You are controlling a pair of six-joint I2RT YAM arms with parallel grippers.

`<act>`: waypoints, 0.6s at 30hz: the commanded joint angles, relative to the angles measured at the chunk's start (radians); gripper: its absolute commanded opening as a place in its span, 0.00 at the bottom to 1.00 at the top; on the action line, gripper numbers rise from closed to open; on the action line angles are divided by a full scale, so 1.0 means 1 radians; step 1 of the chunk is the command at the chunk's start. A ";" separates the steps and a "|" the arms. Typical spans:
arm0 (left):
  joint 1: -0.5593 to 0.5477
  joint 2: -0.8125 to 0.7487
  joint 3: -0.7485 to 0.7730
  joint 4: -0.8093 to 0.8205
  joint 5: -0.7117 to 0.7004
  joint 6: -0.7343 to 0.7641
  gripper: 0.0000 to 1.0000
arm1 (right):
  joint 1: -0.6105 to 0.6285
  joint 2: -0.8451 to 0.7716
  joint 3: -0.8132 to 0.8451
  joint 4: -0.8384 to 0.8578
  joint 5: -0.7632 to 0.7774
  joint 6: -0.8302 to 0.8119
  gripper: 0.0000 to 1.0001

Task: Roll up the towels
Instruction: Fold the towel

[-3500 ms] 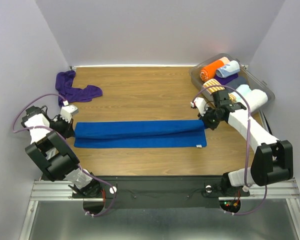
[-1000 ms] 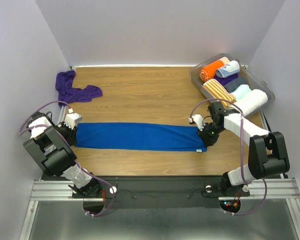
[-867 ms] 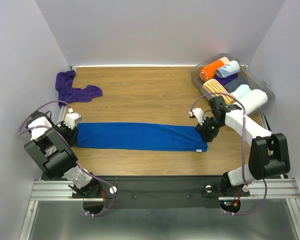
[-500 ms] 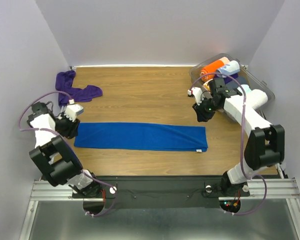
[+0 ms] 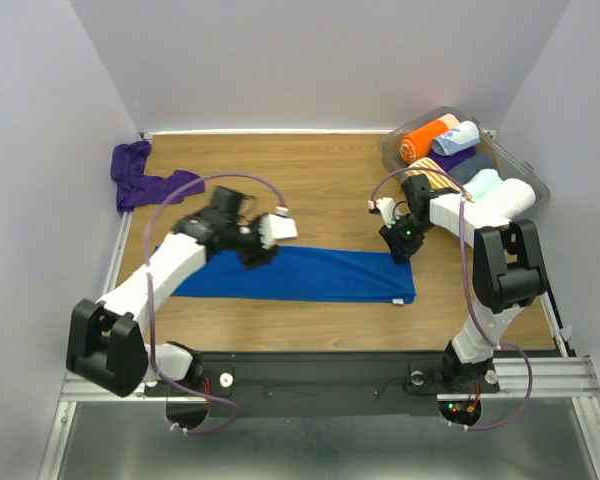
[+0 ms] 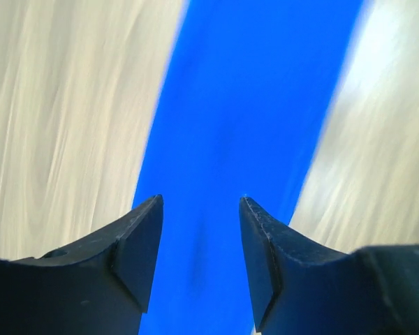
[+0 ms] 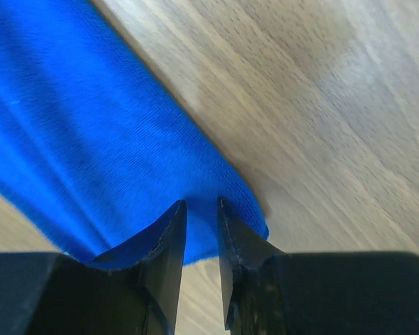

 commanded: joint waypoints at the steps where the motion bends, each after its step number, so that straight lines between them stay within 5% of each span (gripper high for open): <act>1: -0.282 0.075 0.009 0.239 -0.088 -0.231 0.56 | 0.007 0.022 -0.018 0.068 0.031 0.016 0.30; 9: -0.689 0.377 0.212 0.406 -0.188 -0.361 0.35 | 0.006 0.042 -0.026 0.079 0.054 0.038 0.27; 18: -0.819 0.581 0.355 0.435 -0.221 -0.358 0.30 | 0.006 0.056 -0.021 0.079 0.062 0.058 0.27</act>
